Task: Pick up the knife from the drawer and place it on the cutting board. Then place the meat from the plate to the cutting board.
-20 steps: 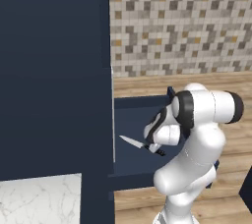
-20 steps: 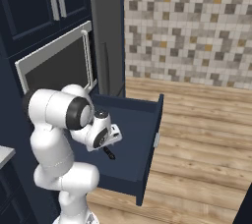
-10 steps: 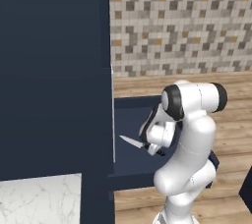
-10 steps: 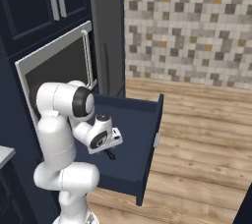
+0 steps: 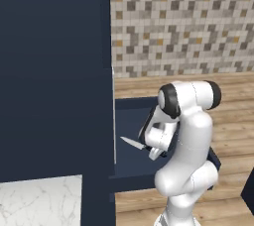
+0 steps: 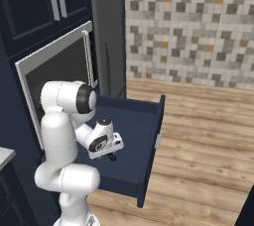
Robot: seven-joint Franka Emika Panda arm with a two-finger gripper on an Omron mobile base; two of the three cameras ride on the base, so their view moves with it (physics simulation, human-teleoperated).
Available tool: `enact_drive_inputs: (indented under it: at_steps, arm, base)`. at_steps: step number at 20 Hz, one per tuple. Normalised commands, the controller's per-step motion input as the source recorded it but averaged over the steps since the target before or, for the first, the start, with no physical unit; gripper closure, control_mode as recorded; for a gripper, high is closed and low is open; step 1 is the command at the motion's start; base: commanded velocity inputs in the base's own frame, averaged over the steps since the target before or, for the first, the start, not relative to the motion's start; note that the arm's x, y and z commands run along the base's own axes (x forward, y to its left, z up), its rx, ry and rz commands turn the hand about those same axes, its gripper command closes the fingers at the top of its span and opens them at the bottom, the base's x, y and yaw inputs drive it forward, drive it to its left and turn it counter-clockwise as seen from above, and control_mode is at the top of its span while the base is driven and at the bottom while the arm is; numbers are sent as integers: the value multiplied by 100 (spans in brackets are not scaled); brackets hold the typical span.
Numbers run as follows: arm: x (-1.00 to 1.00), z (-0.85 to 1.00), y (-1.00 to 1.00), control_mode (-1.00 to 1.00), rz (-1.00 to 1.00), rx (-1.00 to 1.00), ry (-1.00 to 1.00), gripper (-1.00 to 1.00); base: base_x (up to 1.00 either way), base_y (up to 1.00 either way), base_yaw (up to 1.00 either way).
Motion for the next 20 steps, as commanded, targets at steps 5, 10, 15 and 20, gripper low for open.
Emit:
enact_drive_inputs:
  at_steps: [5,10,15,20]
  arm:
    - [32,-3,-4,-100,0,0,1,-100]
    - [29,-5,-14,-100,3,0,0,-100]
    - [16,-21,-11,-100,5,0,0,-100]
    - [-6,-43,0,-100,5,0,7,-100]
  base:
    - [0,0,0]
    - [0,0,0]
    - [0,0,0]
    - [0,0,0]
